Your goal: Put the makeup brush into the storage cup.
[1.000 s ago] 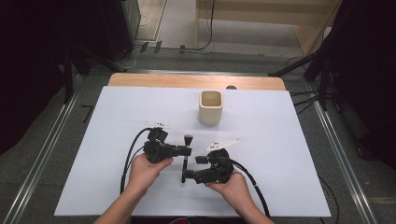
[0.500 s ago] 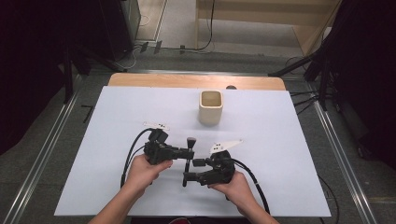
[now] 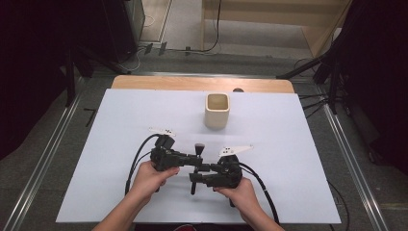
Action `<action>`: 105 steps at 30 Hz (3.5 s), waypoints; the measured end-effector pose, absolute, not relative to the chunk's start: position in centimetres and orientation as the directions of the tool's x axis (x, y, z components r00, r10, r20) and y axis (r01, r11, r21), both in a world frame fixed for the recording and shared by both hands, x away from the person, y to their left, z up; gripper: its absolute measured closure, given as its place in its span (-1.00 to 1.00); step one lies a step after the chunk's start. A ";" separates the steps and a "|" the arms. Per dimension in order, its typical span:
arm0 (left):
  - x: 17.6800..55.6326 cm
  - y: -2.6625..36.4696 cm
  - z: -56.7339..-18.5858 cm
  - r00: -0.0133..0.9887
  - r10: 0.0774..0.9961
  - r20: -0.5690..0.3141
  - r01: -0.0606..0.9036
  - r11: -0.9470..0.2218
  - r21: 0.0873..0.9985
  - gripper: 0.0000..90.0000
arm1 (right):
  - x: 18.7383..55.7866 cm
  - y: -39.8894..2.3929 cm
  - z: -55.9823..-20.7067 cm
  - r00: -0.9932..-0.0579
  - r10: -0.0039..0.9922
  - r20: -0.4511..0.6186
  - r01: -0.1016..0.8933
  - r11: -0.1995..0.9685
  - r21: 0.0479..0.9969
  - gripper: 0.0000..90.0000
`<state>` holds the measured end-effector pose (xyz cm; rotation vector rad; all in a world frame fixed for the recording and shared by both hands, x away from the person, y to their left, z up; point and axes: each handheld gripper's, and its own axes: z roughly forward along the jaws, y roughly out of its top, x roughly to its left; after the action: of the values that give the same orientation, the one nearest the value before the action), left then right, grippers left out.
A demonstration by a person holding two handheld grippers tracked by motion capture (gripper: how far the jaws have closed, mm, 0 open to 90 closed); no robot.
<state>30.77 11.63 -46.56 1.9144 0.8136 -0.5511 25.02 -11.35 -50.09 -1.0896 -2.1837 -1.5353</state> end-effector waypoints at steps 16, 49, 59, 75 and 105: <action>30.5 11.6 -47.2 0.652 0.293 -0.700 0.759 -0.266 0.595 0.74 | 24.9 -11.8 -50.5 -0.632 0.414 0.656 0.741 0.074 0.667 0.61; 30.6 12.0 -46.8 0.680 0.347 -0.646 0.731 -0.249 0.635 0.03 | 25.5 -12.4 -50.4 -0.601 0.451 0.660 0.764 0.081 0.640 0.76; 30.6 12.5 -46.3 0.707 0.362 -0.608 0.704 -0.279 0.653 -0.16 | 25.7 -12.7 -50.5 -0.589 0.484 0.647 0.766 0.081 0.637 0.76; 30.4 14.1 -46.5 0.762 0.433 -0.481 0.641 -0.402 0.654 -0.34 | 26.1 -13.2 -50.3 -0.571 0.512 0.641 0.779 0.092 0.620 0.76; 28.5 16.4 -47.0 0.832 0.481 -0.277 0.527 -0.529 0.665 -0.51 | 26.4 -13.8 -49.5 -0.567 0.535 0.627 0.782 0.108 0.614 0.76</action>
<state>28.47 16.43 -47.02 2.2210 0.7334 -0.0747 26.42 -13.84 -49.47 -1.3071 -2.1384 -1.4421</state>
